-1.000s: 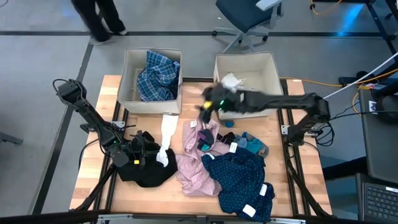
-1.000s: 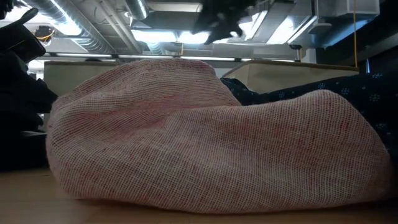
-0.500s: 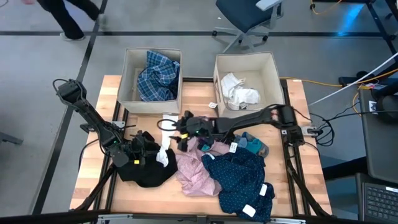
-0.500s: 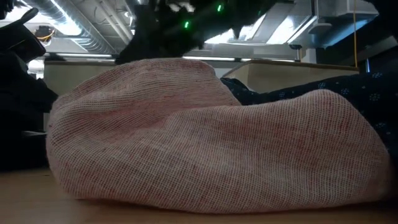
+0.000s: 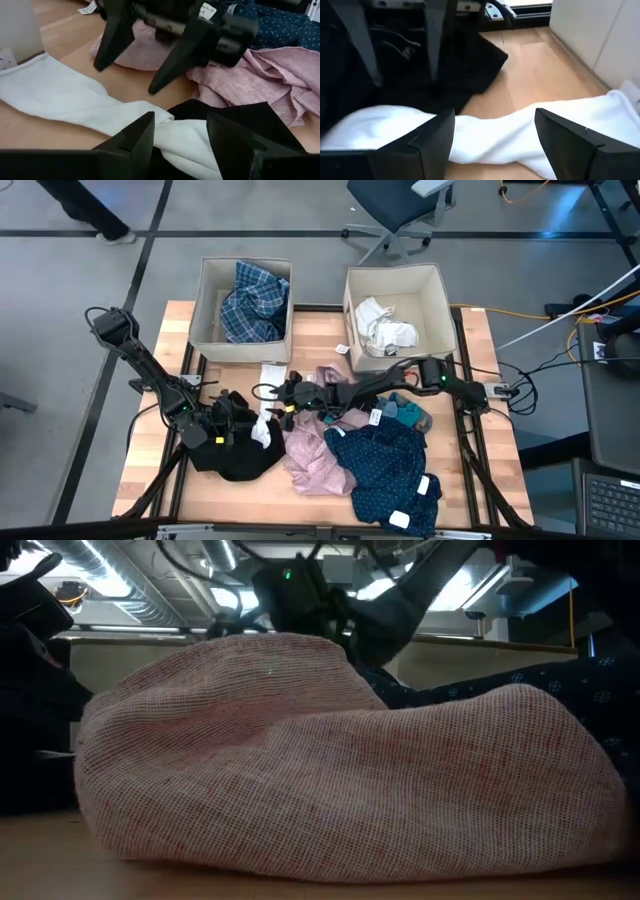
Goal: Sort clothes
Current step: Put the white sock into the right brown laundry organizer
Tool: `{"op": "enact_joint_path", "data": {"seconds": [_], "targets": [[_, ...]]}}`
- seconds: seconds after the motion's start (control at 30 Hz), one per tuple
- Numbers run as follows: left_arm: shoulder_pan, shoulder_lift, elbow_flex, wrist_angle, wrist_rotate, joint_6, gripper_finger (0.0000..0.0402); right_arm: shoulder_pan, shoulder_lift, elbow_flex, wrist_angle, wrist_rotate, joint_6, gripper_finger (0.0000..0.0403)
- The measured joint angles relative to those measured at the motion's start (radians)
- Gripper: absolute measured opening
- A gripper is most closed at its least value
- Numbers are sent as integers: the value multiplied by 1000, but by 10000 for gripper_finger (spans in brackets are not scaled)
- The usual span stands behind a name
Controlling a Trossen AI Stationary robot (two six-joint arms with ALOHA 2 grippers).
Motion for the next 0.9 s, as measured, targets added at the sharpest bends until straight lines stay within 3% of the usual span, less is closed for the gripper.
{"op": "enact_joint_path", "data": {"seconds": [0.33, 0.43, 0.57, 0.8, 0.9], "targets": [[0, 0, 0, 1, -2, 0, 172, 0, 106, 5, 36, 18, 2, 273], [0, 0, 0, 1, -2, -1, 172, 0, 123, 7, 52, 18, -2, 255], [0, 0, 0, 1, -2, -5, 172, 0, 126, 6, 38, 19, -5, 190], [0, 0, 0, 1, -2, -6, 172, 0, 129, 28, 19, 54, -8, 27], [0, 0, 0, 1, -1, -8, 172, 0, 130, 39, 14, 58, -33, 13]]}}
